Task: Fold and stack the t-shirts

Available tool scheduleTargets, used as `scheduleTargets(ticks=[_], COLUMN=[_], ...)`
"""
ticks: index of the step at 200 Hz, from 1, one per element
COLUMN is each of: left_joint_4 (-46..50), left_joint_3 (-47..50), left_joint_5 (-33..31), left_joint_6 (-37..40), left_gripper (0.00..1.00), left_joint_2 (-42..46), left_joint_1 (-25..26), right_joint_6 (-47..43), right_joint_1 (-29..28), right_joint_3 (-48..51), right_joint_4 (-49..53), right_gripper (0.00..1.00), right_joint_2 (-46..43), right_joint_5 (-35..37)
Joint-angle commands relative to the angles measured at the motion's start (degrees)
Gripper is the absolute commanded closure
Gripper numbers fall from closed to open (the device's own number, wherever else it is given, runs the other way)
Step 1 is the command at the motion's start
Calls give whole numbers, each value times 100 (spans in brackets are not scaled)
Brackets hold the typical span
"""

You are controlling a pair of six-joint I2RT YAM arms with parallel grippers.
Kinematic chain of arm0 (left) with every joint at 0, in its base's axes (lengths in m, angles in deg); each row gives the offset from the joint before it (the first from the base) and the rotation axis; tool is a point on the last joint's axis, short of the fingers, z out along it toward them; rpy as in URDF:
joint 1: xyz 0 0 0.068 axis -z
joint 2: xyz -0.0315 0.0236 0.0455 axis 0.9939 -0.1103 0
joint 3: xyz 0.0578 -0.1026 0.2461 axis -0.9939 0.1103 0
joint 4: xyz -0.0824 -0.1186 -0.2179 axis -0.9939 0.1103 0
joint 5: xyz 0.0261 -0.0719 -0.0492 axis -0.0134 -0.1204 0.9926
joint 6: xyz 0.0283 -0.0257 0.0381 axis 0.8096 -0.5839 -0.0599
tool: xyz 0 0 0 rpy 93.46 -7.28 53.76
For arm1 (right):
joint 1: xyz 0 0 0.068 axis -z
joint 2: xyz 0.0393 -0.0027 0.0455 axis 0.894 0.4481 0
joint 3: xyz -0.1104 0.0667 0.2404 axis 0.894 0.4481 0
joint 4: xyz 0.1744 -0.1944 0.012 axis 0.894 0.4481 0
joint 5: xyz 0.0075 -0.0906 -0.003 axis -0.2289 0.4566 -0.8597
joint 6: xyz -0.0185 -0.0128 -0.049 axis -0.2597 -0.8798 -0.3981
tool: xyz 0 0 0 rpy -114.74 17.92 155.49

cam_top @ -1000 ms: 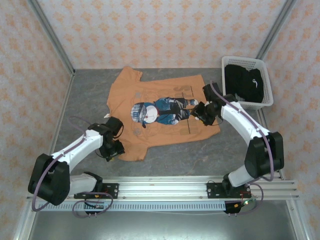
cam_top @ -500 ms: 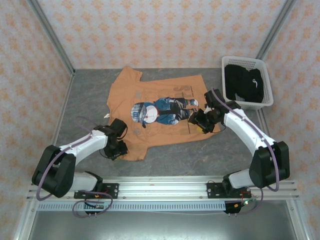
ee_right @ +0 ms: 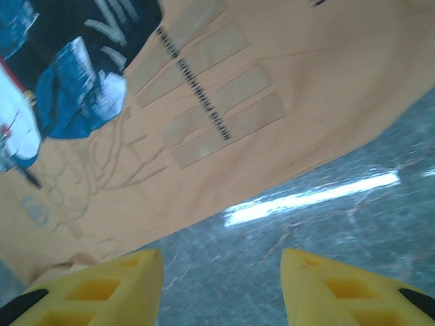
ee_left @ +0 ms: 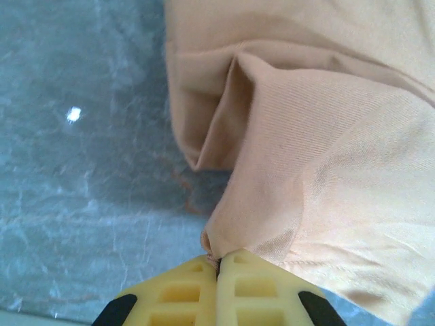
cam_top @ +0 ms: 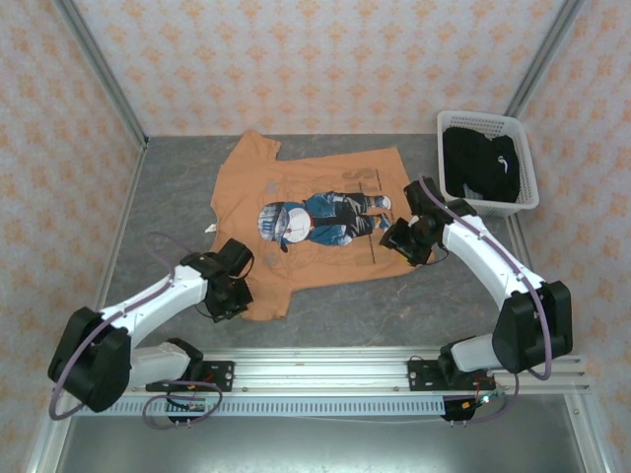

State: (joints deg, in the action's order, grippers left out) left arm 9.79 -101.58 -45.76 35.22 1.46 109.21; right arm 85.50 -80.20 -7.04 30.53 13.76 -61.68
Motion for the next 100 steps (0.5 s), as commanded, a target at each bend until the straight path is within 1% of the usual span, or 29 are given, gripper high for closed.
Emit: scheduleTargets(ticks=[1,26,40,62,76,86,100], left_joint_4=[713,1045,1205,1474,1739,1821,1702], left_joint_3=[6,16,-24,-137,-282,-344,-318], left_joint_5=[184,357,298,-27,-410,-632,-633], left_joint_6=[-563,-810,-883,-954,-1030,-1114,-1235], left_gripper=[100,100,100,100,100,100,100], left_joint_2=[351,579,679,719,797,905,999], left_joint_1=[65,83,83,83,83,82,83], right_joint_6=[226,592,689,830,886,911,938], right_joint_1=[278,734,972,1251,1368,1396,1401], right_joint_3=[216,469,589,705,716,695,738], right_joint_4=[345,249,86,-147,-248,-258,-334], right_gripper=[50,50,50,50,53,57,58], right_joint_2=[-33,5,103,364,510,617,752], right_joint_5=[992,1516,1584,1626,1630,1658,1636])
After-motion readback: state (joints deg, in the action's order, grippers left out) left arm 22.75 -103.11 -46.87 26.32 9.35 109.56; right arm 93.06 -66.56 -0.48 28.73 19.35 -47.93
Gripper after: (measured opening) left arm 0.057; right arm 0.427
